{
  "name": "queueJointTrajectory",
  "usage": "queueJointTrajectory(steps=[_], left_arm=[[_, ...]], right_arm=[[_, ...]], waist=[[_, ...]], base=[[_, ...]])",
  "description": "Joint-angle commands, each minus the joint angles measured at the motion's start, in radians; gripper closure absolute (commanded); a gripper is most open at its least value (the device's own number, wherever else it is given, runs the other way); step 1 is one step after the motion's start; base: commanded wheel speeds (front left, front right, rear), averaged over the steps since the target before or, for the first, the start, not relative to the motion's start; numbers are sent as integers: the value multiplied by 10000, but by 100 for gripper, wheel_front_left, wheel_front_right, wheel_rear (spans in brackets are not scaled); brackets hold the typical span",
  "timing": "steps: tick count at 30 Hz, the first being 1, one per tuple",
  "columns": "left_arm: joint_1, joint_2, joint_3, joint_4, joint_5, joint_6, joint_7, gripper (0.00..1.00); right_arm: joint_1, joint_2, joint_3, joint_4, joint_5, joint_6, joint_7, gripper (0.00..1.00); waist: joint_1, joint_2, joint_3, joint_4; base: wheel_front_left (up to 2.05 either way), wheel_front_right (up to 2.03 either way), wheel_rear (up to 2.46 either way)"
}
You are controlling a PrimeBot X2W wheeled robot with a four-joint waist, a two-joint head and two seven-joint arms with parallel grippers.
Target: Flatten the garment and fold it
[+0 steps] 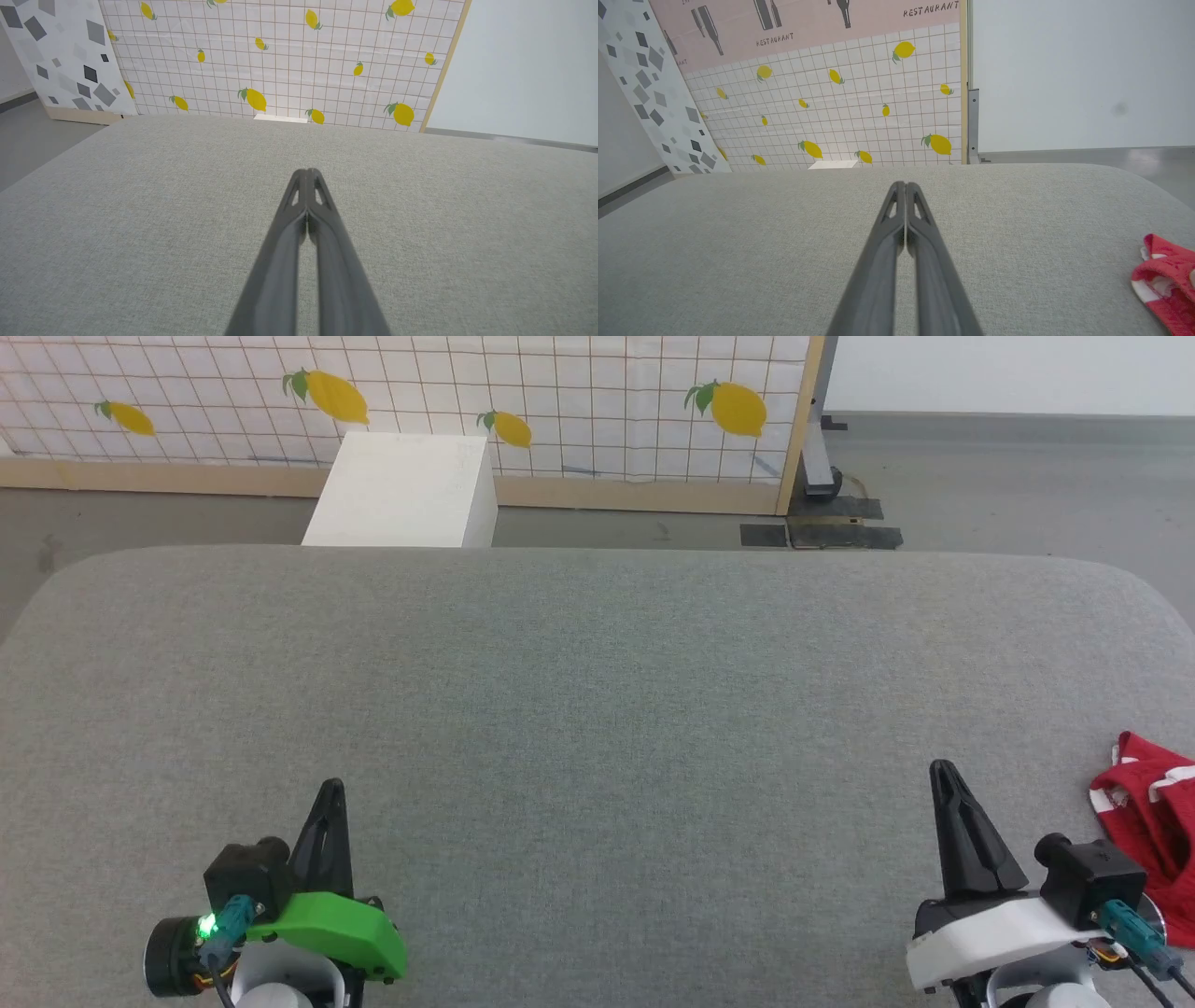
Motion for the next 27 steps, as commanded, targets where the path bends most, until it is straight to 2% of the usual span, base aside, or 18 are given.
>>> queueJointTrajectory(steps=[1,27], left_arm=[[41,-28,20,-75,104,0,62,100],[180,-201,133,-656,581,1,612,100]], right_arm=[[-2,0,7,-80,-108,-1,67,100],[-7,0,24,-438,-496,-4,634,100]], waist=[[0,6,-1,-5],[0,26,-31,-105]], base=[[0,0,0],[0,0,0]])
